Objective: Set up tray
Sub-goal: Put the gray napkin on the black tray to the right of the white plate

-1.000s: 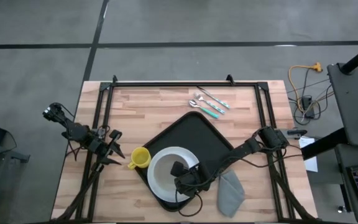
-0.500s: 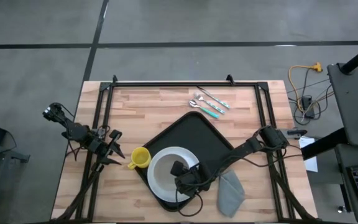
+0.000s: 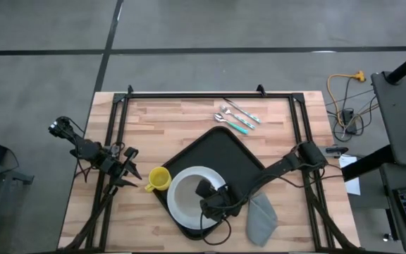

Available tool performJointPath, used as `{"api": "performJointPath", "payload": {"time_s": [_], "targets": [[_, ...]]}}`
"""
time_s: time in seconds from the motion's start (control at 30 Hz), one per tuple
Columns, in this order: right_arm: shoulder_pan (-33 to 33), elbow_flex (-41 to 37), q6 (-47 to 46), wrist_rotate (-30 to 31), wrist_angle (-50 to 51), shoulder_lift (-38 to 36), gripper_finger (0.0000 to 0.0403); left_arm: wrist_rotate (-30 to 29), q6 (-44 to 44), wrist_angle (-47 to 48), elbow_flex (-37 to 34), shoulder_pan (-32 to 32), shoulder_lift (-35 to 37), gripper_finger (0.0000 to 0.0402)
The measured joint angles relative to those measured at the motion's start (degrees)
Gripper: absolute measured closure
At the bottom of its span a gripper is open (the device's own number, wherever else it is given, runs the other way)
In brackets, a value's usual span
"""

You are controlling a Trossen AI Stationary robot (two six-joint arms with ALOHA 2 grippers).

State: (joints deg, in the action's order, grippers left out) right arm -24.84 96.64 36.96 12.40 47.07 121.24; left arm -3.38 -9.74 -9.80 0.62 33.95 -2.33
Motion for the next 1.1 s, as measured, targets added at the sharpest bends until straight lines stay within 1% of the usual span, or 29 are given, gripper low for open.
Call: {"api": "performJointPath", "payload": {"time_s": [0.23,0.37,0.8,0.93,1.1], "targets": [[0.00,0.99,-4.87,4.29,4.20,-0.90,0.0199,0.02,0.01,0.13,0.00,0.01,0.00,0.0285],[0.00,1.94,-6.55,4.29,6.95,-0.93,0.0199,0.00,-0.02,0.18,0.00,0.00,0.00,0.0285],[-0.02,3.89,-7.48,4.29,9.79,-0.93,0.0199,0.00,-0.02,0.20,0.00,-0.02,0.00,0.0285],[-0.02,5.61,-10.37,4.27,11.55,-0.93,0.0199,0.00,-0.02,0.20,0.00,-0.01,0.00,0.0285],[-0.20,8.04,-15.48,4.25,16.77,-1.15,0.0199,0.01,-0.01,0.20,0.00,0.00,0.00,0.0285]]}}
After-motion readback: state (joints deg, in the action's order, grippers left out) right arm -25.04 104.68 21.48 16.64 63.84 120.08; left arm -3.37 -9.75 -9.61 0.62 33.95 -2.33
